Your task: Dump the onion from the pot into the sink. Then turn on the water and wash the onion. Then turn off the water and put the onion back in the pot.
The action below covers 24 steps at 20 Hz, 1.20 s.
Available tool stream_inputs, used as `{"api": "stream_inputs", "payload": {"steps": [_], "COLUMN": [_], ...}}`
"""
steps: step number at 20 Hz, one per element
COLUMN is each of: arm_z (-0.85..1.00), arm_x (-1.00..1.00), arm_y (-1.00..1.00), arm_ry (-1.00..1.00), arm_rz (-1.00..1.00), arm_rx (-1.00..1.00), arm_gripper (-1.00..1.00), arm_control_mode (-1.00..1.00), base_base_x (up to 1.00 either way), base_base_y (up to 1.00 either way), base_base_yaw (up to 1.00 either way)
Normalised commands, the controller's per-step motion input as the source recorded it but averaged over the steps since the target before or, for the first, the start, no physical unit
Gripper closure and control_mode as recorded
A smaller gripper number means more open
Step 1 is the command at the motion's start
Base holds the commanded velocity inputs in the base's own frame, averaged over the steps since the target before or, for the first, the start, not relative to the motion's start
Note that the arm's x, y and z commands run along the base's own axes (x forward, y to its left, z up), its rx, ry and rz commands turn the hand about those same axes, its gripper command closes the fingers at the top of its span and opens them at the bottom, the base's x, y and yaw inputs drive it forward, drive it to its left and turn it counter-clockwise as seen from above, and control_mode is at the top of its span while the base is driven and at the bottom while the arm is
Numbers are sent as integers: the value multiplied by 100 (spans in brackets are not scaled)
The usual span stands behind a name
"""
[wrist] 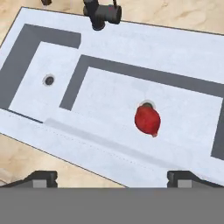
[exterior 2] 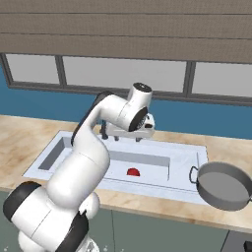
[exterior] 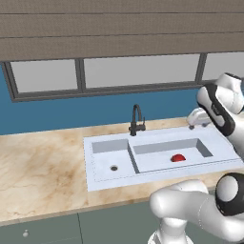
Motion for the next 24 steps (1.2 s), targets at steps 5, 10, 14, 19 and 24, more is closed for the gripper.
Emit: {"api": "stream_inputs", "payload": {"steps": [5,10,14,19,24], "arm_z": [0,0,-4,-25,-21], "arm_x": [66,17,9,27,61], "arm_y": [17,36,34,34,31], "arm_ry": [-2,-18,-30,-28,-14], "arm_rz": [0,0,0,0,1], "arm_rx": [22,18,10,4,1], "arm_gripper": [-100,-100,-100,-100,-100], "arm_control_mode": [-100,-100,-100,-100,-100], "base_base_x": [0,0,0,0,0], "base_base_y": [0,0,0,0,0], "base_base_yaw": [0,0,0,0,0]}}
